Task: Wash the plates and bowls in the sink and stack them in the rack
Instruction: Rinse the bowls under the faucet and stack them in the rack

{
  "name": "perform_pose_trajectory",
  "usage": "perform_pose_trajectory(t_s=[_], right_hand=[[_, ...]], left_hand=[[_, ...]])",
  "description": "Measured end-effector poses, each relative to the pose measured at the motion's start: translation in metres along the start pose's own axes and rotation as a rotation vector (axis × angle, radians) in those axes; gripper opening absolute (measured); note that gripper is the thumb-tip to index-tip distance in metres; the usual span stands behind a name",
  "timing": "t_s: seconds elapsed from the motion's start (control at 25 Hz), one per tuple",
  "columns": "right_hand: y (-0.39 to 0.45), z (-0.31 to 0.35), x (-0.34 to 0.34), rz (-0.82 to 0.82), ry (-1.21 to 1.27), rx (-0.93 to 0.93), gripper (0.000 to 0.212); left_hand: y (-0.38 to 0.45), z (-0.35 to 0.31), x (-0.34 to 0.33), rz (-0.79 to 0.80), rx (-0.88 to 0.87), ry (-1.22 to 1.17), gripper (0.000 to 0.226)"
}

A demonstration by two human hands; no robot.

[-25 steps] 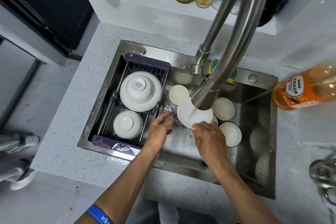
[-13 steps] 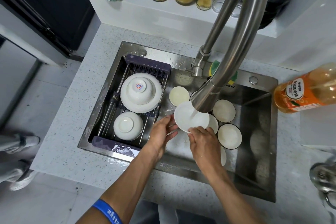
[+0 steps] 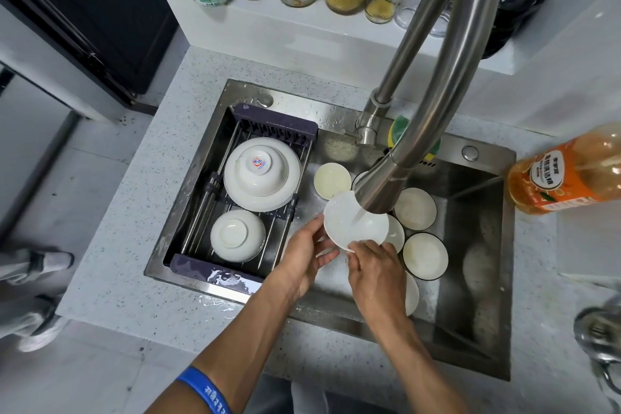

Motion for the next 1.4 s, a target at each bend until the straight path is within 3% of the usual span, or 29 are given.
perform_pose_trajectory(t_s=[0.24, 0.48, 0.6, 0.68, 0.84, 0.96, 1.04, 1.12, 1.24, 1.4], right_hand=[[-0.001, -0.014, -0.002, 0.053, -0.180, 0.148, 0.022], [-0.001, -0.015, 0.001, 0.096, -0.049, 0.067, 0.019], [0.001, -0.009, -0.005, 0.089, 0.519, -0.269, 0.011], [0.001, -0.006, -0.016, 0.098, 0.903, -0.512, 0.011], [-0.004, -0.009, -0.026, 0.100, 1.408, -0.831, 0.017], [-0.004, -0.004, -0.033, 0.180, 1.674, -0.966, 0.010], [-0.006, 0.002, -0.040, 0.251, 1.783, -1.027, 0.030], [-0.010, 0.006, -0.046, 0.330, 1.789, -1.076, 0.036], [-0.018, -0.004, -0.052, 0.451, 1.582, -1.074, 0.044], [-0.030, -0.022, -0.060, 0.439, 1.440, -1.095, 0.040]], left_hand=[[-0.002, 0.000, 0.004, -0.027, -0.045, 0.061, 0.014], [-0.001, -0.004, 0.007, -0.058, -0.084, 0.023, 0.020], [-0.003, -0.005, 0.004, -0.025, -0.071, -0.022, 0.029], [-0.004, -0.012, 0.008, -0.032, -0.109, 0.071, 0.025], [-0.007, -0.022, 0.016, -0.091, -0.163, 0.313, 0.018], [-0.010, -0.029, 0.022, -0.088, -0.244, 0.396, 0.023], [-0.015, -0.036, 0.024, -0.152, -0.331, 0.539, 0.025], [-0.023, -0.048, 0.029, -0.273, -0.415, 0.681, 0.027], [-0.038, -0.085, 0.045, -0.440, -0.582, 0.954, 0.048], [-0.047, -0.151, 0.071, -0.603, -0.758, 1.155, 0.062]])
Point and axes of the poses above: each hand's wrist, its own y-axis towards the middle knuckle, its own x-axis out of the back of the hand, z = x × y, the point moved 4 cm from there along y, towards the middle knuckle, and after that the axes turned 4 degrees about y, right-handed, at the moved point
